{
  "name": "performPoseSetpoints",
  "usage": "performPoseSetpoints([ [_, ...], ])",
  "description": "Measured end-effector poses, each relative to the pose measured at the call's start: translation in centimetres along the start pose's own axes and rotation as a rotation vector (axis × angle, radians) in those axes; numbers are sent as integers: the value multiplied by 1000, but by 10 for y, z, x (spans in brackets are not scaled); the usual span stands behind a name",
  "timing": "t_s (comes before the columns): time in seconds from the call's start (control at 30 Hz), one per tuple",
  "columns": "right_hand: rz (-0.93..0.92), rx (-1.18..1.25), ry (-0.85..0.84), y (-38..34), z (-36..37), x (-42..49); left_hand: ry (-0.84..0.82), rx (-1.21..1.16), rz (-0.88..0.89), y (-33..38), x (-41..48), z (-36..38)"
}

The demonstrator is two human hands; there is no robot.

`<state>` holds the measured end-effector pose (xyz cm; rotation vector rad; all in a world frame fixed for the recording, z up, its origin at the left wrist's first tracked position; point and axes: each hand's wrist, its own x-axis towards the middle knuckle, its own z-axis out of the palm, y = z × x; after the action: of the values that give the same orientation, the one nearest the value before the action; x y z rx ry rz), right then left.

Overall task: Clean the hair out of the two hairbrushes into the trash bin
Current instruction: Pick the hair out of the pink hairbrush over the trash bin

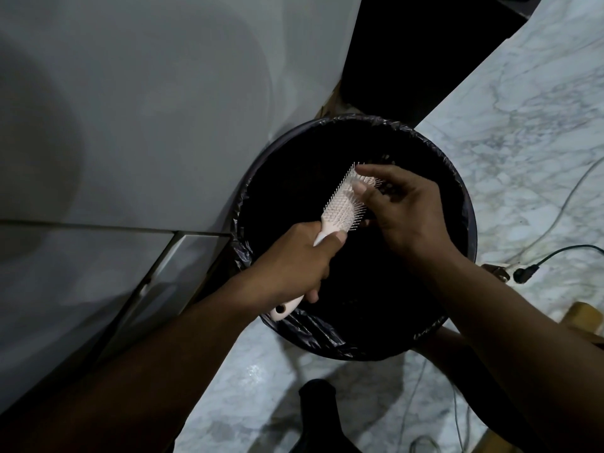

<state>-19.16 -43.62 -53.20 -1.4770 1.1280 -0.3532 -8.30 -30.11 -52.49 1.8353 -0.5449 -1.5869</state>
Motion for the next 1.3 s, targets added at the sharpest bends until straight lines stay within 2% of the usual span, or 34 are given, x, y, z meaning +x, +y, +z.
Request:
performPoseSetpoints([
  [0.17,-72,-112,142,3,-1,1,-20,20,41,3,-2,1],
  [0.3,-62,-226,185,6,0,-1,-12,72,37,0,0,0],
  [0.53,117,-107,224,8,-6,10,22,139,17,-2,1,-2],
  [0.73,348,52,287,-6,-9,3,171,242,-53,-5,2,-9],
  [0.8,396,44,201,-13,-10,0,225,280,-55,-5,1,-10],
  [0.9,472,4,-71,-19,-2,-8,275,370,-25,-5,0,-7],
  [1.0,436,-66,-245,-17,9,-15,267,440,28,-4,-2,-1],
  [1.3,266,-22,-310,-12,5,-9,210,318,78,0,-4,3],
])
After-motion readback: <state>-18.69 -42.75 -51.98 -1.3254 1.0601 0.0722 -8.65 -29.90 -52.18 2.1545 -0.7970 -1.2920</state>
